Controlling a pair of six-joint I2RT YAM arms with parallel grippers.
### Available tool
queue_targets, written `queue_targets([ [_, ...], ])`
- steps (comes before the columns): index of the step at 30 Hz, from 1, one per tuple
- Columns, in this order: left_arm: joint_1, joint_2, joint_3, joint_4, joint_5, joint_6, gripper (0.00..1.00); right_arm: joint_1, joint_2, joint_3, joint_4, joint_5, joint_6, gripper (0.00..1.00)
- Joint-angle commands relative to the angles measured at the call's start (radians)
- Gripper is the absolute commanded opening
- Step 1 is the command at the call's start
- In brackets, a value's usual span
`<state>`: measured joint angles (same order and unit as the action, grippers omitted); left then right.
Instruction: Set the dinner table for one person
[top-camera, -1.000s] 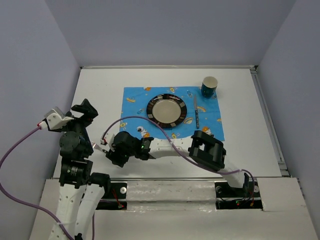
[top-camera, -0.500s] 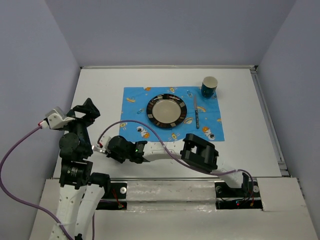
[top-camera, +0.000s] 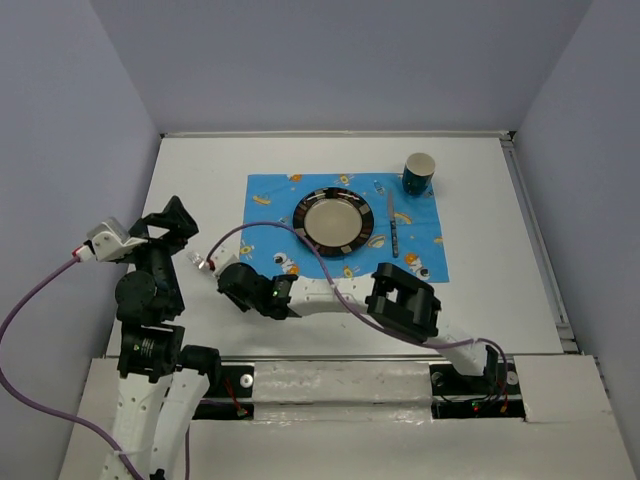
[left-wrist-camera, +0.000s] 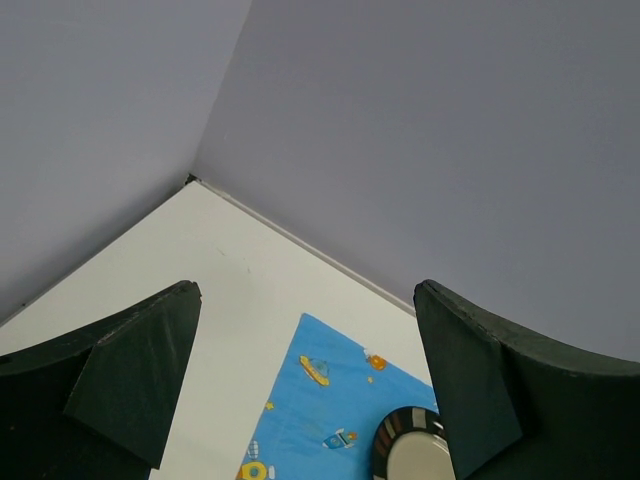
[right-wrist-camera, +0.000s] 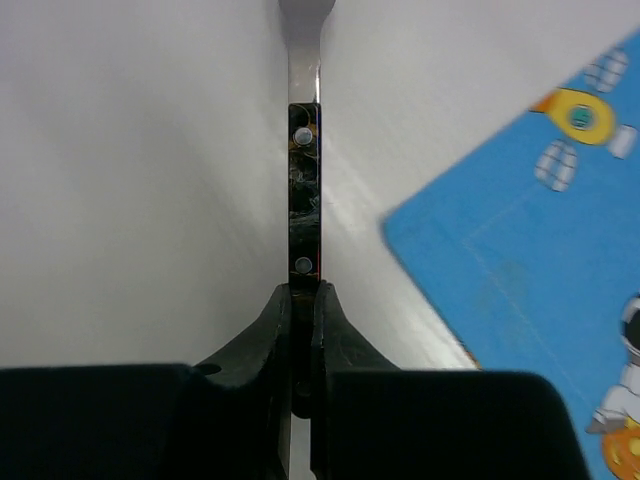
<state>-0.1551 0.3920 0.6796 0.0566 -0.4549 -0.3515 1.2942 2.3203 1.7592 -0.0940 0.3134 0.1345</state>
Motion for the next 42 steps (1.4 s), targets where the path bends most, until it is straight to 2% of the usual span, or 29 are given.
queue_targets([
  [1,0.003,-0.036,0.014,0.066,-0.042,0.014,0.99,-0.096,-0.111,0.037,0.004,0.231,0.187,0.00],
  [6,-0.009,-0.045,0.008,0.066,-0.027,0.014,0.99,-0.222,-0.139,0.028,-0.084,0.181,0.422,0.00],
  [13,-0.038,-0.042,0.003,0.066,-0.011,0.011,0.99,-0.240,-0.121,0.045,-0.096,0.340,0.552,0.00],
  [19,-0.058,-0.027,0.000,0.068,0.005,0.005,0.99,-0.276,-0.095,0.057,-0.139,0.317,0.678,0.00],
  [26,-0.069,-0.022,-0.003,0.068,0.022,0.000,0.99,-0.286,-0.055,0.060,-0.150,0.277,0.729,0.00],
  [42,-0.077,-0.016,-0.006,0.068,0.028,-0.003,0.99,-0.296,0.039,0.149,-0.162,0.242,0.685,0.00],
])
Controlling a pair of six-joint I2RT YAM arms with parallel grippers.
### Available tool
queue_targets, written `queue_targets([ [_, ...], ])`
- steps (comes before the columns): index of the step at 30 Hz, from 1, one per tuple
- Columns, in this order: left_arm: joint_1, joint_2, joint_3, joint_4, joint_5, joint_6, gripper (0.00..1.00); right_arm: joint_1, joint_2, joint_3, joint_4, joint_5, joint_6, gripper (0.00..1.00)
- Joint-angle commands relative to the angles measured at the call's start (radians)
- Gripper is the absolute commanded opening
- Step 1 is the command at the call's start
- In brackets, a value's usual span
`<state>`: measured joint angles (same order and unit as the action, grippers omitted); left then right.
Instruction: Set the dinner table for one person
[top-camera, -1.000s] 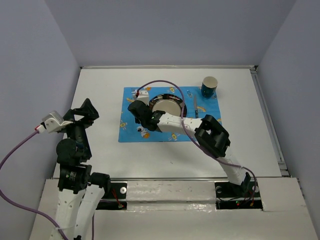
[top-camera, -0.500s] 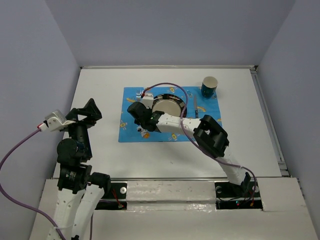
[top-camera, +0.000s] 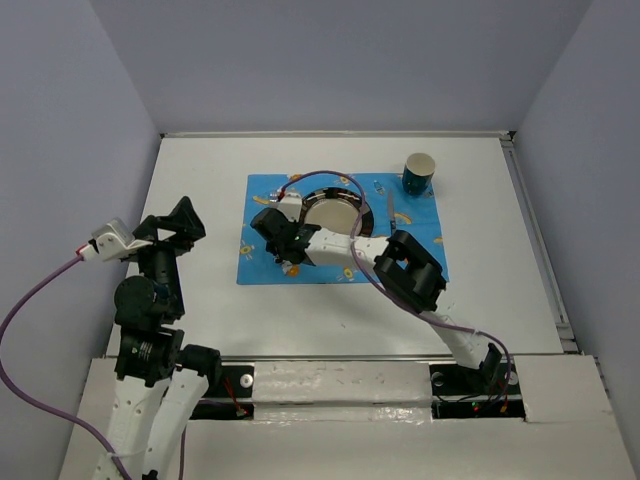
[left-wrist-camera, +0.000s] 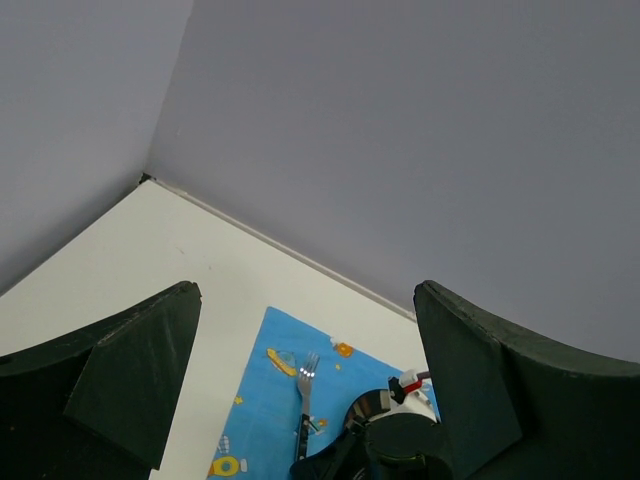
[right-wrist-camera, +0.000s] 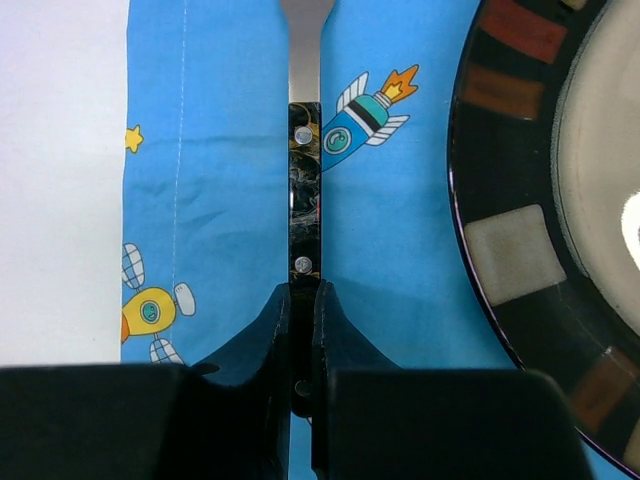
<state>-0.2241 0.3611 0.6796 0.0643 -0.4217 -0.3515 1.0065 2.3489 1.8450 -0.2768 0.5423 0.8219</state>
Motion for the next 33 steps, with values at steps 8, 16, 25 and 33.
queue_targets([
  [8,-0.008,0.016,-0.006,0.060,-0.002,-0.003,0.99,-0.008,0.038,0.076,0.008,-0.030,0.020,0.02],
  [16,-0.008,0.019,-0.008,0.060,0.000,-0.004,0.99,-0.008,0.039,0.085,0.008,-0.030,0.006,0.29],
  [25,-0.008,0.021,-0.008,0.060,0.001,-0.001,0.99,-0.008,-0.022,0.042,0.011,-0.067,-0.029,0.53],
  [33,-0.003,0.030,-0.008,0.057,-0.002,0.009,0.99,-0.008,-0.282,-0.176,0.177,-0.127,-0.098,0.56],
])
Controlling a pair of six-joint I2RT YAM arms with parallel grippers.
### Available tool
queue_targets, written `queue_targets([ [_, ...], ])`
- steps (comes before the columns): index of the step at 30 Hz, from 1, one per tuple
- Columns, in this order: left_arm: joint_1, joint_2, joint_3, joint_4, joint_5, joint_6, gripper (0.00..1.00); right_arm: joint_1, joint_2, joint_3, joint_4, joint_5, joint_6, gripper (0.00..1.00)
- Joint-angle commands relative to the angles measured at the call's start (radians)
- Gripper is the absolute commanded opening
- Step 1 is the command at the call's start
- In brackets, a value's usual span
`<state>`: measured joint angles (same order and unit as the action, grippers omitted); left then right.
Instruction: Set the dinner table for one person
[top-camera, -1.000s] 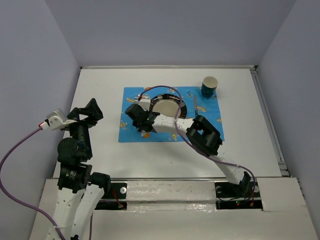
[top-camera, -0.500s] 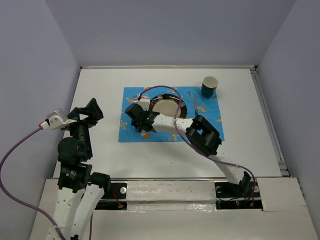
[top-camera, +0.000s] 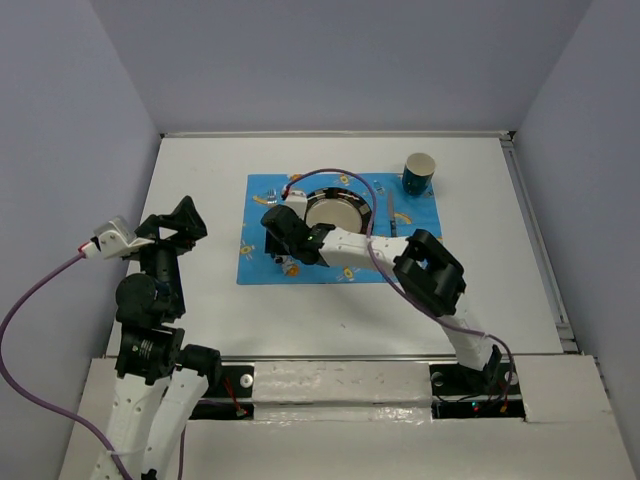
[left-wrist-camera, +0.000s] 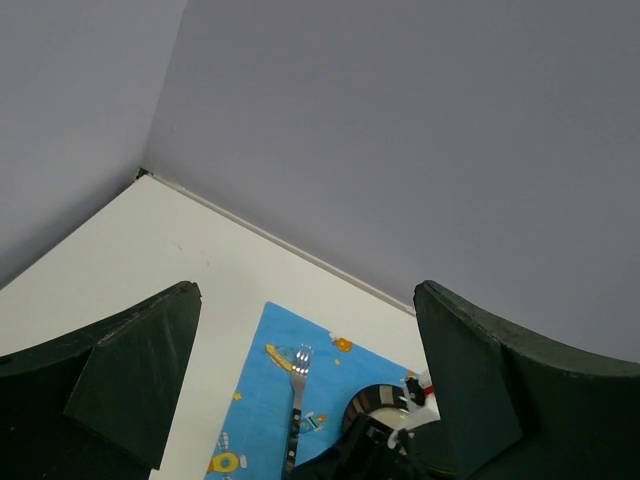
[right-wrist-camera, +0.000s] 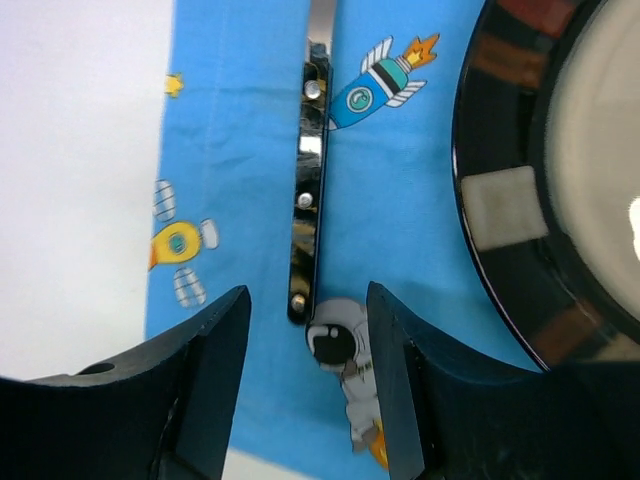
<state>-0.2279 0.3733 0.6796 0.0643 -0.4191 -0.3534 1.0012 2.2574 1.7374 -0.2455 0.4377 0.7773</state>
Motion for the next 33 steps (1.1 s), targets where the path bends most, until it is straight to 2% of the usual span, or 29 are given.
queue_targets([
  [1,0.004,0.019,-0.008,0.057,-0.003,0.016,0.99,-0.003,-0.215,-0.082,0.152,-0.022,-0.059,0.57],
  [2,0.005,0.022,-0.008,0.057,0.000,0.016,0.99,0.007,-0.241,-0.100,0.173,-0.017,-0.076,0.63],
  [3,0.010,0.026,-0.008,0.057,0.000,0.017,0.99,0.007,-0.298,-0.149,0.192,-0.017,-0.084,0.65],
  [6,0.016,0.038,-0.009,0.055,0.005,0.019,0.99,0.007,-0.431,-0.276,0.293,-0.024,-0.130,0.85],
  [7,0.018,0.039,-0.009,0.057,0.009,0.022,0.99,0.007,-0.468,-0.310,0.313,-0.024,-0.142,0.87],
  [9,0.021,0.052,-0.012,0.060,0.020,0.027,0.99,0.007,-0.553,-0.424,0.400,-0.049,-0.218,0.99],
  [13,0.022,0.093,-0.017,0.066,0.052,0.037,0.99,0.007,-0.807,-0.600,0.561,-0.073,-0.378,1.00],
  [14,0.022,0.101,-0.015,0.069,0.078,0.037,0.99,0.007,-0.922,-0.690,0.612,-0.074,-0.448,1.00],
  [16,0.025,0.116,-0.014,0.074,0.109,0.042,0.99,0.007,-1.037,-0.769,0.634,-0.060,-0.509,1.00],
  [21,0.038,0.107,-0.022,0.100,0.209,0.045,0.99,0.007,-1.374,-0.967,0.615,0.197,-0.615,1.00],
  [27,0.042,0.076,-0.048,0.152,0.296,0.057,0.99,0.007,-1.605,-1.110,0.555,0.493,-0.644,0.99],
  [33,0.045,0.085,-0.057,0.196,0.387,0.059,0.99,0.007,-1.655,-1.139,0.551,0.573,-0.644,0.99],
])
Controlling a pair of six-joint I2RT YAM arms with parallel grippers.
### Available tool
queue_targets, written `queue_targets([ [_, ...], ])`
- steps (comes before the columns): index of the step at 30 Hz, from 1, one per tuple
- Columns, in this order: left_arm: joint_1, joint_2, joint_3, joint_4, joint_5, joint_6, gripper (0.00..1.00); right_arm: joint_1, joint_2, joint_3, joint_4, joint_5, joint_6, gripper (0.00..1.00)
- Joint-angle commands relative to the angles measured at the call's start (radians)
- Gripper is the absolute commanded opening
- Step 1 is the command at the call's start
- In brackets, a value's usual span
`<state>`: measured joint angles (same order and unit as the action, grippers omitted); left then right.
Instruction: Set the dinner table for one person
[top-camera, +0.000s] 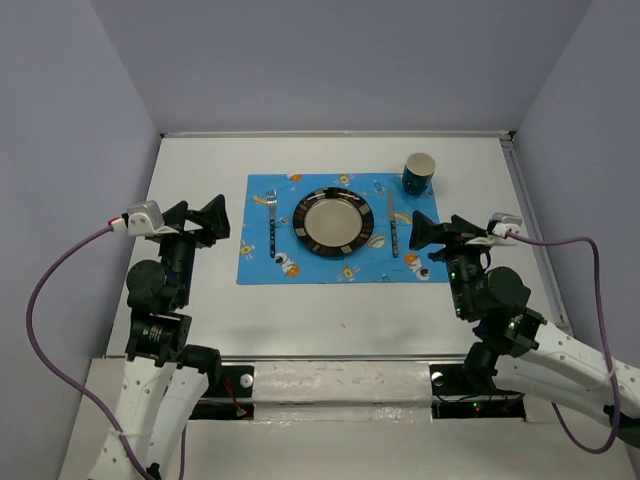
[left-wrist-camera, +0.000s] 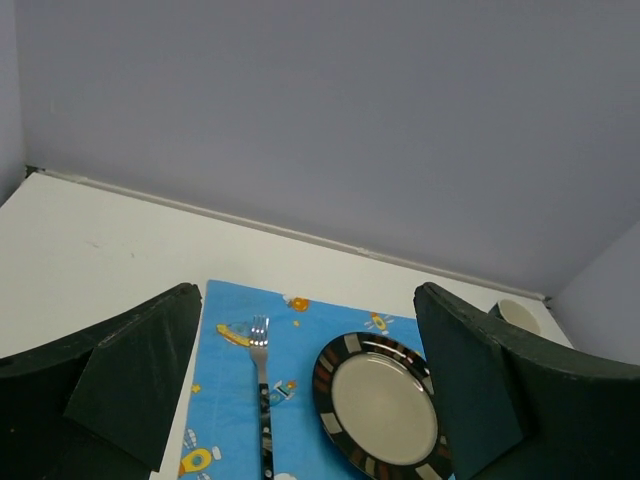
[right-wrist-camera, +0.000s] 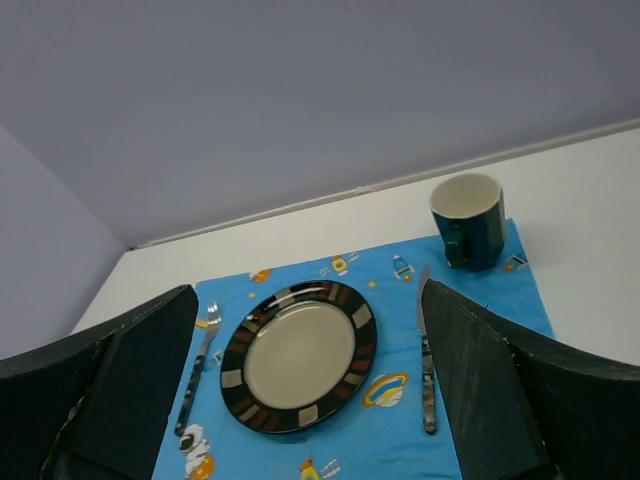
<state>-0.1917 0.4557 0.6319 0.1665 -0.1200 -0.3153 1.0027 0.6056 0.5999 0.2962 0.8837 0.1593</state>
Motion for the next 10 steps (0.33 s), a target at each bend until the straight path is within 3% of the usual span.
queue_targets([
  [1,0.012,0.005,-0.011,0.096,0.091,0.019,0.99,0.005,0.006,0.003,0.009,0.130,-0.033,0.99],
  [10,0.015,-0.012,-0.015,0.093,0.106,0.032,0.99,0.005,0.114,0.058,0.004,0.113,-0.020,1.00],
])
